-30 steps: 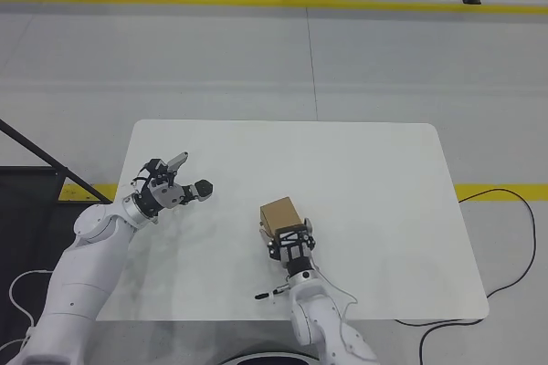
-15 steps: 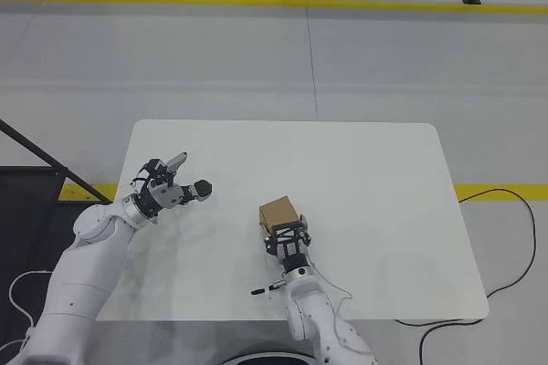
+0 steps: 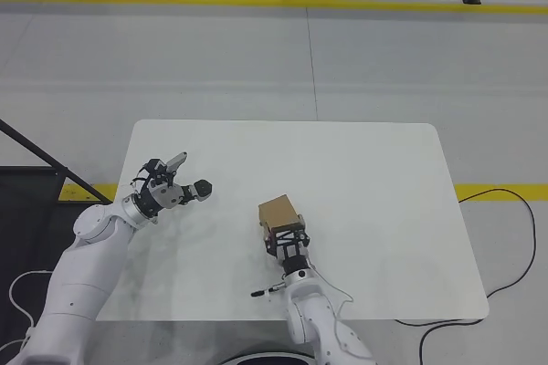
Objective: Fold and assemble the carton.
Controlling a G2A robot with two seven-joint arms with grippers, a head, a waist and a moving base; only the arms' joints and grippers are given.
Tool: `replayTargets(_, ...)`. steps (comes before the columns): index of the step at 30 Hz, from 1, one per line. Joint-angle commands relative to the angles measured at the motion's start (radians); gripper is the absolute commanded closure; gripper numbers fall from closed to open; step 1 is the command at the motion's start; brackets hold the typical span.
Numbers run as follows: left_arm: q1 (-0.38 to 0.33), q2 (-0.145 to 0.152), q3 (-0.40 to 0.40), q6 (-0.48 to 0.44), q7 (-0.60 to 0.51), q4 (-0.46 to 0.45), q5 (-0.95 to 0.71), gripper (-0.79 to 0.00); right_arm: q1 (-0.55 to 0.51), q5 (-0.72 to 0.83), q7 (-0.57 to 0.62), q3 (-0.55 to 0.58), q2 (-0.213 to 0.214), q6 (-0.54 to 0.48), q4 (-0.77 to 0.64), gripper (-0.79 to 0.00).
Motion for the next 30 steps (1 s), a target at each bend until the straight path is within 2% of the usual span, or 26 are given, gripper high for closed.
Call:
replayTargets(1, 0.0, 0.0, 0.0, 0.003, -0.001, 0.0, 0.002, -0.785, -0.001, -0.003, 0.005, 0.002, 0.0, -0.006, -0.003, -0.471)
replayTargets(5, -0.001, 0.0, 0.0, 0.004, -0.002, 0.0, 0.001, -0.785, -0.001, -0.007, 0.016, 0.005, 0.0, -0.019, -0.006, -0.52)
replayTargets(13, -0.003, 0.0, 0.002, 0.007, 0.004, -0.001, 0.003, -0.785, -0.025, -0.042, -0.011, 0.016, 0.009, -0.085, -0.059, -0.526)
replayTargets(25, -0.007, -0.001, 0.004, 0.01, 0.003, -0.007, 0.002, -0.785, -0.131, -0.136, 0.03, 0.097, 0.052, -0.288, -0.36, -0.48)
replayTargets(30, -0.007, -0.001, 0.001, 0.011, -0.001, -0.009, 0.001, -0.785, -0.151, -0.136, 0.061, 0.122, 0.068, -0.418, -0.481, -0.449)
